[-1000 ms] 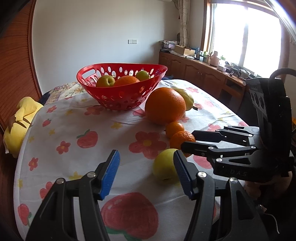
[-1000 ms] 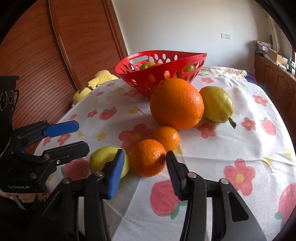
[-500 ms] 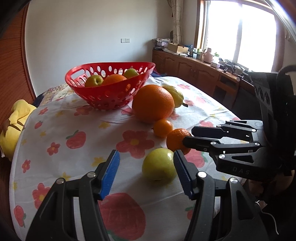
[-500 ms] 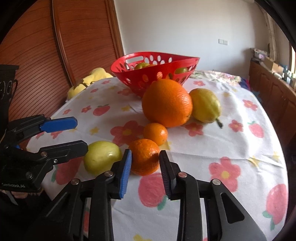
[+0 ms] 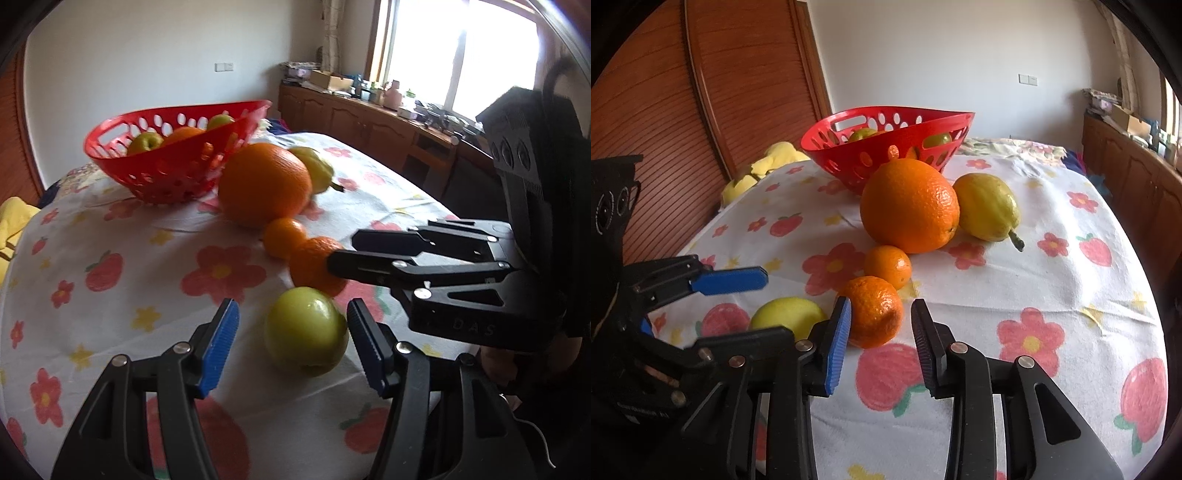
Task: Organize fruits
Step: 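Grasp the green apple with the left tool while the right tool grasps a small tangerine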
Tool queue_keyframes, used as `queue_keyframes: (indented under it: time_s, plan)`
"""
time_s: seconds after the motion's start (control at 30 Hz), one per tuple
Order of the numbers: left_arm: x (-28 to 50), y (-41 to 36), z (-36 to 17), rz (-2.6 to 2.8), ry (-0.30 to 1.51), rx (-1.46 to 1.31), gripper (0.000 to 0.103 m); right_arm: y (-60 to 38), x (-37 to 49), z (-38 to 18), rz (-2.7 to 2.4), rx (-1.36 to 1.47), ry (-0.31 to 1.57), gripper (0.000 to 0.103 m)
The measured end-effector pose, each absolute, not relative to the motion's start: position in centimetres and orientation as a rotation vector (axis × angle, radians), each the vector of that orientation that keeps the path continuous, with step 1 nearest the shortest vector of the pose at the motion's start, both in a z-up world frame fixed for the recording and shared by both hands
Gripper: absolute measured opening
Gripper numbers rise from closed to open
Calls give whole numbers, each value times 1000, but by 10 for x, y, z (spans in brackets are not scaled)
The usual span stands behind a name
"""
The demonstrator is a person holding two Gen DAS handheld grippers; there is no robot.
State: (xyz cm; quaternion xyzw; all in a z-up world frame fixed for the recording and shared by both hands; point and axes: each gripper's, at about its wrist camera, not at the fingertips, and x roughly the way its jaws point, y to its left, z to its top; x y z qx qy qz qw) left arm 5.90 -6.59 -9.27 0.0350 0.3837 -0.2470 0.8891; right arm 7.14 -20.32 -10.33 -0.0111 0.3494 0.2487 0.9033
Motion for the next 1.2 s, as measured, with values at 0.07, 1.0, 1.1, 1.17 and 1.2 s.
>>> queue_keyframes:
  time_s: [0.07, 1.0, 1.1, 1.17, 1.2]
  plan:
    - [59, -70, -96, -533, 812, 72, 61, -204, 71, -103, 513, -22, 722, 34]
    - [65, -11, -82, -354, 760, 70, 49, -177, 91, -108, 604, -39, 778, 46]
    - [66, -5, -82, -337, 755, 64, 49, -169, 92, -111, 615, -50, 788, 46]
    - [67, -2, -81, -329, 751, 62, 49, -164, 93, -113, 620, -60, 796, 46]
    - [67, 0, -81, -325, 748, 61, 49, -161, 94, -115, 618, -72, 801, 46]
